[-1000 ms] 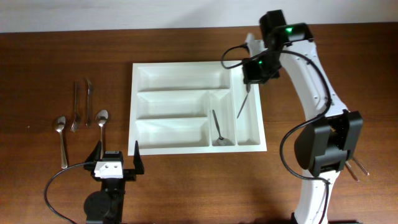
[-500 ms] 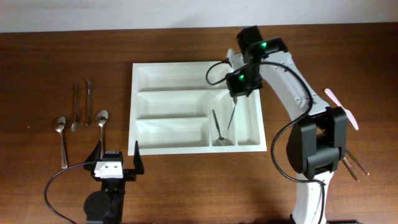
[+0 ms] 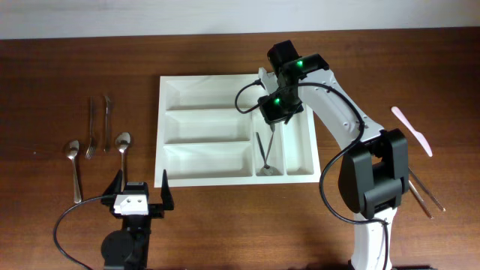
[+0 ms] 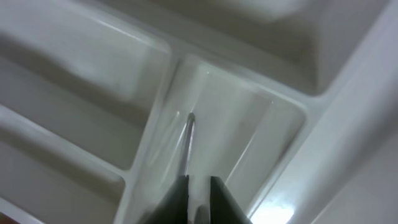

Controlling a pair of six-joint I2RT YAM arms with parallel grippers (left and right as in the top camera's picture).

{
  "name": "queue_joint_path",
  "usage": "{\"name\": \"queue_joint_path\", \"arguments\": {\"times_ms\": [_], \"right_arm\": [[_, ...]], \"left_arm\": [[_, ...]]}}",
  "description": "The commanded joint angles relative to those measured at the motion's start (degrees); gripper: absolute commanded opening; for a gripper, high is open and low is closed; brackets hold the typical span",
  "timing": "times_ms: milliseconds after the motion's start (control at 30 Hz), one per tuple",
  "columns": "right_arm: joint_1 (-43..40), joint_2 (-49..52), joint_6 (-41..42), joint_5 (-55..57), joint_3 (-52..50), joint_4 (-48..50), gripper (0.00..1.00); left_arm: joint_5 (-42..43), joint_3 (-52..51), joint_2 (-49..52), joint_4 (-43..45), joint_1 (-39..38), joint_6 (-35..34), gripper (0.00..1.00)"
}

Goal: Pack container
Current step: 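Carry the spoon with the right gripper and place it in the same compartment, then move the right gripper to the metal tongs and grasp them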

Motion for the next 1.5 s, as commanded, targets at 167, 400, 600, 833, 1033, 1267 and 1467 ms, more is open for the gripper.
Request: {"name": "queue_joint_path", "arguments": {"times_ms": [167, 400, 600, 833, 1033, 1267, 1467], "right_arm": [[-0.3, 0.7, 0.6, 0.9, -0.3, 0.4, 0.57], [-7.3, -2.0, 4.0, 5.0, 3.1, -4.8, 0.5], [-19.4, -7.3, -0.9, 10.4, 6.7, -13.7, 0.51], [-31.9, -8.0, -15.6, 10.4, 4.7, -18.9, 0.55], [-39.3, -7.9, -17.3, 11.0, -2.1, -13.0, 0.55], [-43.6, -7.9, -24.8, 11.5, -10.8, -8.1, 0.54], [-45.0, -7.9, -26.5, 12.4, -19.7, -2.4, 0.54]], "left_arm": [[-0.6, -0.2, -0.4, 0.1, 0.2, 0.9, 0.99], [-0.6, -0.2, -0.4, 0.1, 0.2, 0.9, 0.99], [-0.6, -0.2, -0.4, 0.1, 0.2, 0.9, 0.99], [-0.6, -0.2, -0.4, 0.1, 0.2, 0.9, 0.99], [-0.6, -0.2, -0.4, 0.1, 0.2, 0.9, 0.99], [-0.6, -0.2, -0.4, 0.1, 0.2, 0.9, 0.99], [-0.6, -0.2, -0.4, 0.1, 0.2, 0.9, 0.99]]}}
